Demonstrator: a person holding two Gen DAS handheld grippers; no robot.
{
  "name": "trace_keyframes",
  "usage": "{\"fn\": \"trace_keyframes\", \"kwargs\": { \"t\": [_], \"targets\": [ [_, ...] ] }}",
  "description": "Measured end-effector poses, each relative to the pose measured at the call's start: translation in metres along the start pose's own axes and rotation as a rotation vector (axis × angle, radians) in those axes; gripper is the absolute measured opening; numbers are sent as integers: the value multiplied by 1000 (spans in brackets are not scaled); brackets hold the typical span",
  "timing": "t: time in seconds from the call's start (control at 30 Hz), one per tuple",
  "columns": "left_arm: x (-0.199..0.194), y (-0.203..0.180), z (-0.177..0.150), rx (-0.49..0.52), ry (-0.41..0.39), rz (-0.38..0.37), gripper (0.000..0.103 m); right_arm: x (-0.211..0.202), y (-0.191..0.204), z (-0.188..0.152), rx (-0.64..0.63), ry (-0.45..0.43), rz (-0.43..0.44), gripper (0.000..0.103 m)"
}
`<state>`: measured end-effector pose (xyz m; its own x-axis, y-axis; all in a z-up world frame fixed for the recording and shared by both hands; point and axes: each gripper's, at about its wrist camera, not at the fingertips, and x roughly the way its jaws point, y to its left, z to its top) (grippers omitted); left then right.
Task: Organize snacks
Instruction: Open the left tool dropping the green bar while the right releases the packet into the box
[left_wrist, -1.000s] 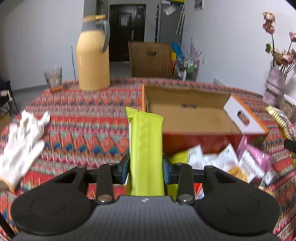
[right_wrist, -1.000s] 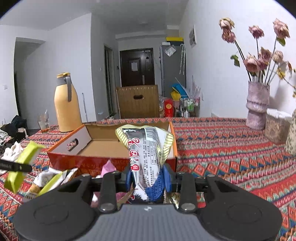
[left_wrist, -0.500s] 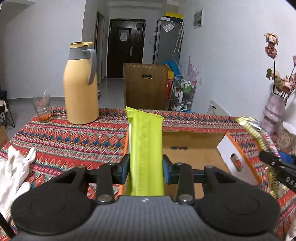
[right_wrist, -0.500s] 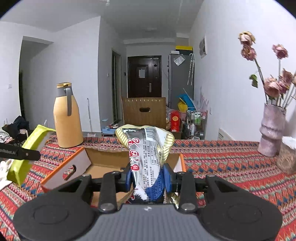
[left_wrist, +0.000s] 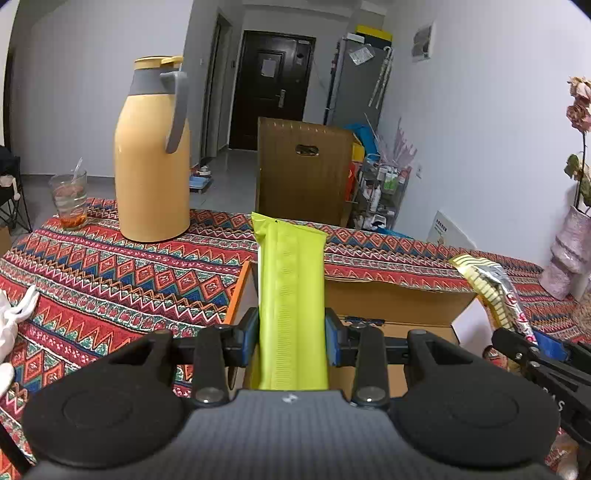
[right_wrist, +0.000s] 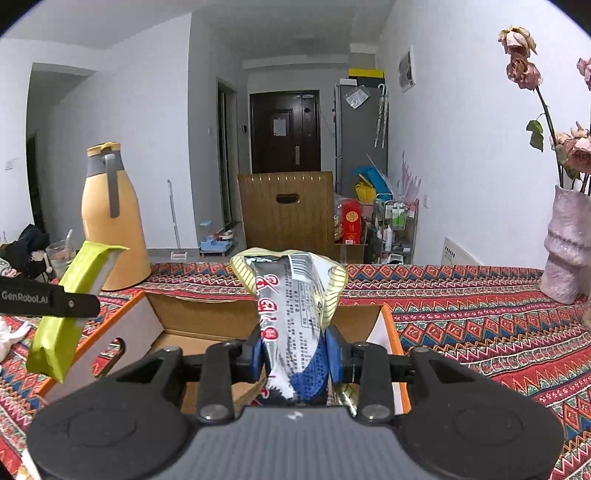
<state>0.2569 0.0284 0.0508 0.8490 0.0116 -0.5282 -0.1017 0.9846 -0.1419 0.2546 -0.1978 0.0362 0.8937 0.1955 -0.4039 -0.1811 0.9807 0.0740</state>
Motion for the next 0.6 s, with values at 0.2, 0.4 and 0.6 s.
{"fn": "trace_keyframes", "kwargs": {
  "t": [0.2,0.4,0.6],
  "targets": [
    [6,5,-4,-6,-16,13,37,12,-4,-5,8,21,11,33],
    [19,1,-12,13,17,11,39,23,-2,-11,1,56,4,33],
    [12,1,-15,12,-14,16,78,19,-8,-13,15,55,-17,61]
  ]
}}
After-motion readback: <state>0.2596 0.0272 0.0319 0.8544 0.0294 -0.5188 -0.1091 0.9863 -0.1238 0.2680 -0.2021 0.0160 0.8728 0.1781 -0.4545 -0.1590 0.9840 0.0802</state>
